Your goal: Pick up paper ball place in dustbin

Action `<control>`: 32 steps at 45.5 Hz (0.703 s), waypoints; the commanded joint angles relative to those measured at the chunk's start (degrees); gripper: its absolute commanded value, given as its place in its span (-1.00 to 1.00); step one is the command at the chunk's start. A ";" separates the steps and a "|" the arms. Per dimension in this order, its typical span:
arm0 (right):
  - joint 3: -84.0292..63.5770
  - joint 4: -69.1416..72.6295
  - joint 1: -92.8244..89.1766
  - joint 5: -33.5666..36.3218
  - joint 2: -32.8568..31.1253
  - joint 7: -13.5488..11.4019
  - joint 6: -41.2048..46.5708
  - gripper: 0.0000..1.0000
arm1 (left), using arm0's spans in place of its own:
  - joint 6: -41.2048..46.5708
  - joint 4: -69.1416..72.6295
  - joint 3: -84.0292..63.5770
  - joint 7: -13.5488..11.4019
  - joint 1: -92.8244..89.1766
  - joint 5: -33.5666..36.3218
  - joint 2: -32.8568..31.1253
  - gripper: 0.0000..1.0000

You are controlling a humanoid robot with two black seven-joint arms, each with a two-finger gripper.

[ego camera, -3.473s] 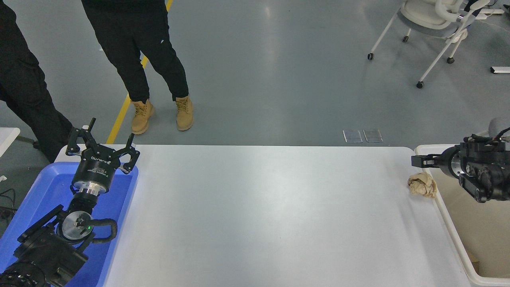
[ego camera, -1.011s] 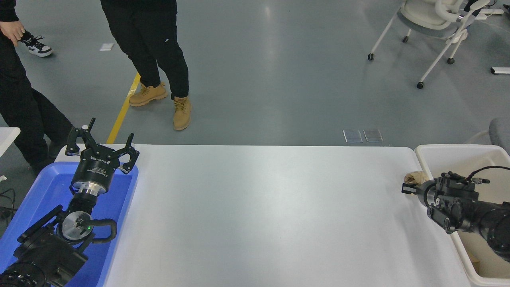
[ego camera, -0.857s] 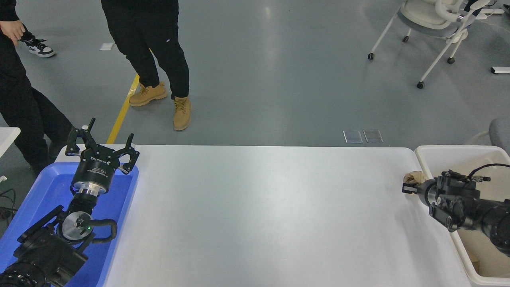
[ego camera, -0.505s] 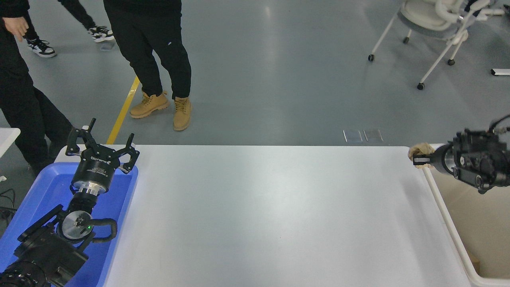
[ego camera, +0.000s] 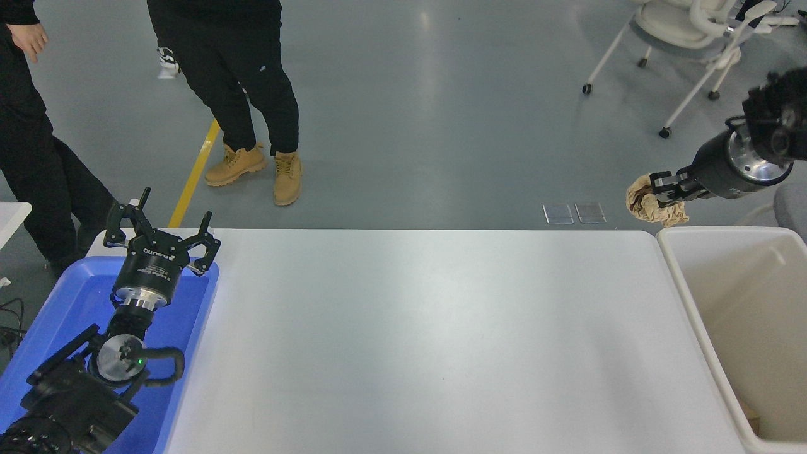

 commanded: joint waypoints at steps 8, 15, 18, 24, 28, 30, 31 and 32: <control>-1.75 6.01 9.95 0.05 -0.84 0.45 7.91 -1.00 | -0.02 0.00 -0.03 -0.03 0.05 0.00 0.04 1.00; -5.79 5.66 11.71 -0.48 -4.35 0.53 8.52 -1.00 | -0.02 0.00 -0.03 -0.03 0.04 0.00 0.04 1.00; -7.64 4.70 11.53 -3.10 -6.99 0.53 8.26 -1.00 | -0.02 0.00 -0.03 -0.03 0.04 0.00 -0.05 1.00; -9.84 -1.88 10.13 -12.86 -14.37 0.62 7.91 -1.00 | -0.02 0.00 -0.03 -0.12 0.04 0.00 -0.05 1.00; -8.96 -7.68 6.27 -18.40 -20.08 0.80 7.56 -1.00 | -0.02 0.00 -0.03 -0.12 0.04 0.00 -0.05 1.00; -8.44 -13.55 2.33 -20.51 -23.06 0.97 6.51 -1.00 | -0.02 0.00 0.06 -0.12 0.04 0.00 -0.05 1.00; -8.26 -15.41 0.65 -20.78 -23.78 1.06 5.98 -1.00 | -0.02 0.00 0.06 -0.12 0.04 0.00 -0.05 1.00; -8.00 -17.26 -1.28 -20.96 -24.57 1.24 5.19 -1.00 | -0.02 0.09 0.06 -0.12 0.04 0.00 -0.05 1.00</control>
